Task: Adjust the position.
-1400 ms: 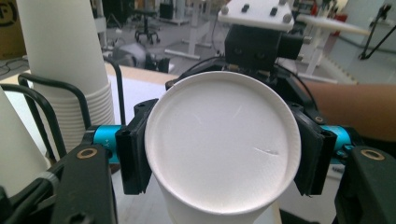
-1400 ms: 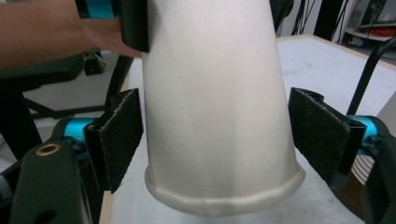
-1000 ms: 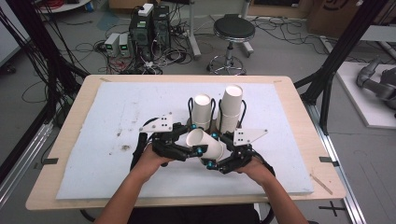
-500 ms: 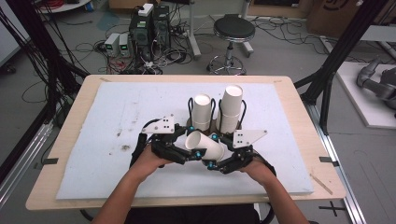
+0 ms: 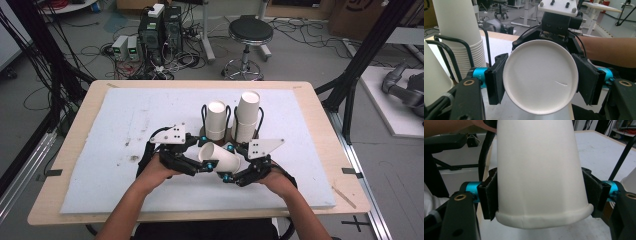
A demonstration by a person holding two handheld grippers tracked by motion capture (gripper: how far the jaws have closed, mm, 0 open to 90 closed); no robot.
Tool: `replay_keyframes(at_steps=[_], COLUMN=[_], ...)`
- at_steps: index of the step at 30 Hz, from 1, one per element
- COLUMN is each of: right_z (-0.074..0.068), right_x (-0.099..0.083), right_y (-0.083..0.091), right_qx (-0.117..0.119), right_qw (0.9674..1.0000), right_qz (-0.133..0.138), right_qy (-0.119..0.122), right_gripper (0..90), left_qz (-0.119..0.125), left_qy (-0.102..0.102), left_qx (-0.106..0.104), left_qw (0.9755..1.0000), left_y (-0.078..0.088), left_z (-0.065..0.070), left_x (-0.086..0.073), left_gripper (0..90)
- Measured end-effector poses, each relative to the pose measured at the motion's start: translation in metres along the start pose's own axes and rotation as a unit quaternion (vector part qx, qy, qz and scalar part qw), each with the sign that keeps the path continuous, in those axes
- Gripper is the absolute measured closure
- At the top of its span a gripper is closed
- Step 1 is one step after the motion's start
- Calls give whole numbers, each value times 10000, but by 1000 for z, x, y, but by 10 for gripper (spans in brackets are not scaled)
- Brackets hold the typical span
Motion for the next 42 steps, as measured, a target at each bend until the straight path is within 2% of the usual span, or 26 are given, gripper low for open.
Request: replay_keyframes(at_steps=[4,6,11,13,15,18,22,25,30,32,34,37,42], right_z=[0,0,0,0,1,1,0,-1,0,1,2,3,1], right_x=[0,0,3,5,6,5,5,6,4,3,1,1,2], right_y=[0,0,2,3,4,4,3,4,4,4,4,5,2], right_qx=[49,48,68,82,63,115,161,173,176,116,37,-38,-20], right_qw=[10000,9999,9988,9979,9975,9972,9974,9978,9988,9994,9996,9998,10000], right_qz=[-19,9,352,490,564,597,614,597,428,325,244,149,-56], right_qy=[-38,-111,-345,-416,-416,-427,-341,-247,-140,-100,-100,-100,-76], right_gripper=[269,237,198,198,198,184,193,239,268,272,274,276,276], left_qz=[22,102,437,534,628,781,794,802,562,329,210,-89,-156], left_qy=[102,159,315,294,279,326,351,391,386,233,153,-113,-136], left_qx=[-35,-59,-91,-76,-75,-183,-247,-271,-196,-29,64,244,118], left_qw=[9999,9998,9985,9981,9976,9962,9959,9956,9975,9992,9996,9996,9997], left_y=[1,1,6,6,7,6,5,5,5,5,6,7,7], left_z=[-1,-1,-3,-3,-2,-1,-1,-2,-3,-2,-2,-1,-1], left_x=[-1,-1,-1,-1,0,1,-1,-4,-8,-8,-6,-3,0], left_gripper=[343,344,351,352,352,353,353,353,343,318,272,268,268])
Point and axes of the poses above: each handheld gripper's, and its own axes: y roughly backward along the jaws, x roughly out of its top, z roughly to its right, the point moved 4 cm from there along -y, roughly forward along the jaws, and after that the axes turned 4 degrees about x, right-handed, at the moved point
